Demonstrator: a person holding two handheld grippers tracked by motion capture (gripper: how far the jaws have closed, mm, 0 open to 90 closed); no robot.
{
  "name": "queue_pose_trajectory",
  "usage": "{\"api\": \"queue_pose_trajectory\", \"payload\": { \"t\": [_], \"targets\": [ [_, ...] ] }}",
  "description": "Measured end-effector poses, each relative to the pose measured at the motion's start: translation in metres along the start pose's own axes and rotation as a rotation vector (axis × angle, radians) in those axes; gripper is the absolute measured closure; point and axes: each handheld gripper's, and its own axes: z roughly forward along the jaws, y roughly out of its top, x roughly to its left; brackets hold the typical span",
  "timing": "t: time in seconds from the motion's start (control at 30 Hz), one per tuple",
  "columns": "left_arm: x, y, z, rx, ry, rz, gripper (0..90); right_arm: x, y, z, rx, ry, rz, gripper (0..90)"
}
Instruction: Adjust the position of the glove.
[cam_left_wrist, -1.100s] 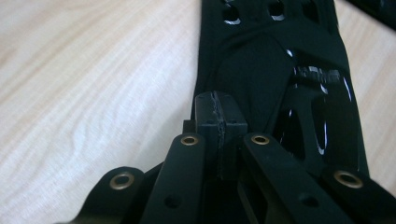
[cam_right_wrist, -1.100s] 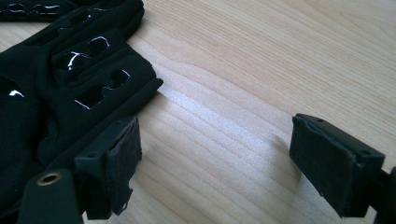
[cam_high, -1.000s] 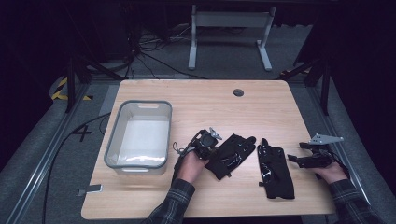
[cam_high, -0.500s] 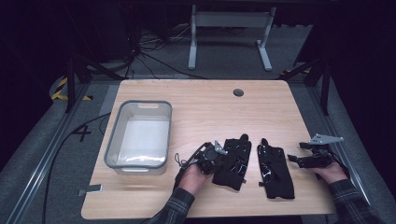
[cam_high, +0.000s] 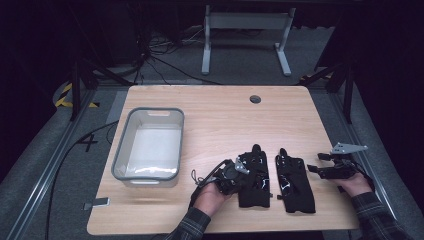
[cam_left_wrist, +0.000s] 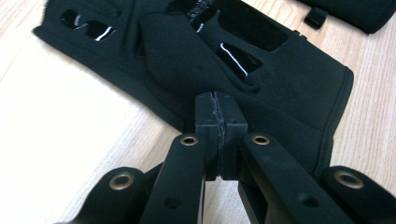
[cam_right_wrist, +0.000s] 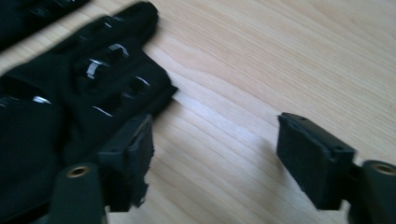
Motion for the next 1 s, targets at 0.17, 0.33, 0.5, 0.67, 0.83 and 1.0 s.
{"api": "queue_pose_trajectory", "payload": {
  "t": [0.17,0.33,0.5,0.67,0.83,1.0],
  "targets": [
    [0.006,-0.002,-0.005,-0.025,0.022,-0.023,80.4,0.019,0.009,-0.012,-0.034,0.096,-0.033,60.1],
    [0.010,-0.003,-0.009,-0.035,0.045,-0.044,64.9,0.039,0.015,-0.012,-0.025,0.209,-0.080,81.0],
    [0.013,-0.004,-0.008,-0.037,0.055,-0.056,52.4,0.056,0.012,-0.003,0.034,0.282,-0.129,89.3],
    [0.014,-0.006,-0.005,-0.027,0.057,-0.060,45.2,0.060,0.014,0.006,0.050,0.274,-0.139,89.7],
    [0.014,-0.005,-0.005,-0.039,0.051,-0.067,44.1,0.062,0.020,0.012,0.045,0.269,-0.134,89.7],
    [0.013,-0.005,-0.004,-0.038,0.047,-0.068,44.0,0.070,0.029,0.023,0.042,0.271,-0.141,89.7]
  ]
}}
